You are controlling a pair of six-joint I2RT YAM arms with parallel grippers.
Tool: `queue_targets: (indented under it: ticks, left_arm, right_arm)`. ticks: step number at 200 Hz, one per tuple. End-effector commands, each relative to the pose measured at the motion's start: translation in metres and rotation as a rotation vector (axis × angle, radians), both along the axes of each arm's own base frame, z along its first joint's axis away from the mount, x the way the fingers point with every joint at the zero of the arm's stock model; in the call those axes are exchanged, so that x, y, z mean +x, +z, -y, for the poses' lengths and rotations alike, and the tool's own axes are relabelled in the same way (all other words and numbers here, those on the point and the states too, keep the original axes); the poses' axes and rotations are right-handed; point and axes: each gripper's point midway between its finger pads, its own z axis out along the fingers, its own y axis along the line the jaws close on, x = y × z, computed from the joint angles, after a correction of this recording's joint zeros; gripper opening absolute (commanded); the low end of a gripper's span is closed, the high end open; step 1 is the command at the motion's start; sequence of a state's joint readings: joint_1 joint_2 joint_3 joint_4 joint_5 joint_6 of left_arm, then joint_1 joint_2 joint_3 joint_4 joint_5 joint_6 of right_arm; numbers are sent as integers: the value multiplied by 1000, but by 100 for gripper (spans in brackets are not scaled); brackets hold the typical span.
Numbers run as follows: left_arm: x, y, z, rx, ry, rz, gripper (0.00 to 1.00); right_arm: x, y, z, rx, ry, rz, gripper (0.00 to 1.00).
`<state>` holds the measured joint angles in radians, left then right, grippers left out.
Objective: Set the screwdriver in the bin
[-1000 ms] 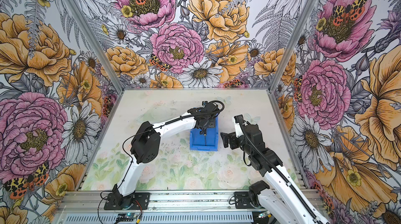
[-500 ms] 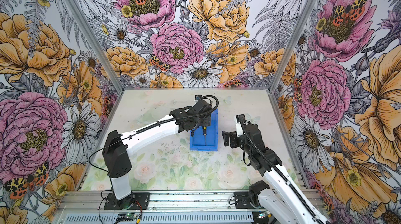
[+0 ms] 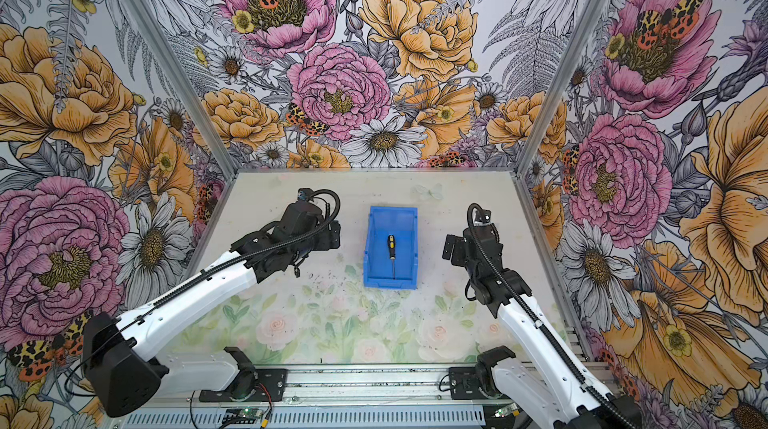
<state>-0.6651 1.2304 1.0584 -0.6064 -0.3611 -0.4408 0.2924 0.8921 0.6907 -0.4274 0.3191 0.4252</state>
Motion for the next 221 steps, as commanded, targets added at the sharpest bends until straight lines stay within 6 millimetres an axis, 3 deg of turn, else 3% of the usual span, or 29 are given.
queue_targets:
  ticks: [1,42,70,107,162,221]
  left_arm:
    - [-3,1,-15,-28,-32,44,99]
    - [-19,-14,-84,-5,105,73,99]
    - [-25,-22,-124,11,207,92,99]
    - [-21,-40,-173,60,377,86,99]
    - [4,-55,-200,169,442,153,99]
    - [21,-76,-197,158,350,322,99]
  right_arm:
    - [-1,14,21,0,-120,108,99]
    - [-6,13,33,-42,-152,203,100]
    - [7,2,16,-117,-11,215,100]
    - [29,-11,13,-190,9,188,100]
    - [51,-32,31,-248,-25,175,100]
    - [60,-55,48,-217,-73,207,99]
